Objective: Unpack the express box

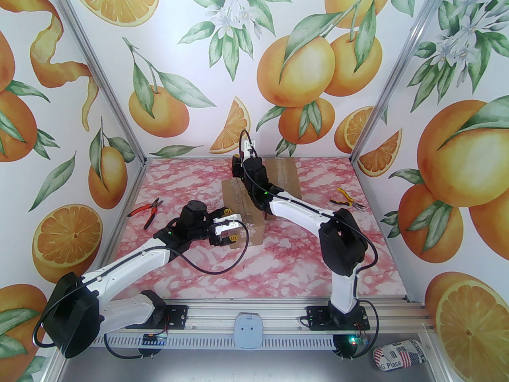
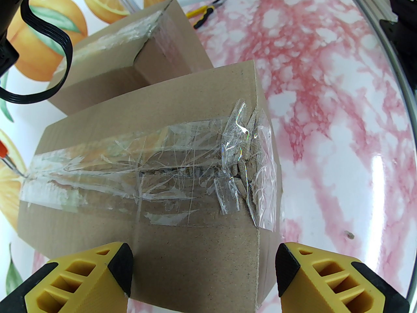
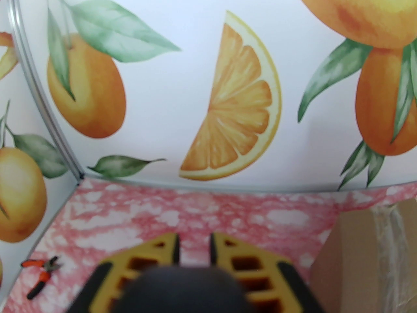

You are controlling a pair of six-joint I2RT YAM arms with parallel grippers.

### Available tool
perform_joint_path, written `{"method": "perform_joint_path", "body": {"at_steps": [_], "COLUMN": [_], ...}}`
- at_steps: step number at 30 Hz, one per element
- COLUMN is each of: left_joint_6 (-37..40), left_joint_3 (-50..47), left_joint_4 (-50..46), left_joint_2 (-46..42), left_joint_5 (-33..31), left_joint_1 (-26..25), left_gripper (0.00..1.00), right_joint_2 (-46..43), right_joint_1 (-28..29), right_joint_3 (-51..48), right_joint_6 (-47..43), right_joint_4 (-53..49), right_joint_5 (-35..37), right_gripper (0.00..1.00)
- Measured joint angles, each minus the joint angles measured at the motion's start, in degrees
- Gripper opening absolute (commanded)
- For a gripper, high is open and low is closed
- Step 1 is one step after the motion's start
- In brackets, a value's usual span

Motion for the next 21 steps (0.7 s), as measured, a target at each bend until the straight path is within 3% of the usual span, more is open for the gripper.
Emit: {"method": "perform_joint_path", "body": {"at_steps": [21], "left_joint_6": [-1.11], "left_joint_3": [0.22], "left_joint_4": [-0.57], "left_joint_2": [-0.15], "left_joint_5": [-0.15], "left_joint_1": [-0.02], "left_gripper": [0.75], "right_joint_2": [-0.26], "right_joint_1": [0.00], "right_joint_3": [-1.01], "right_joint_6": [-0.44], "right_joint_4": [0.11], "right_joint_5": [0.85], "right_gripper": [0.00]}}
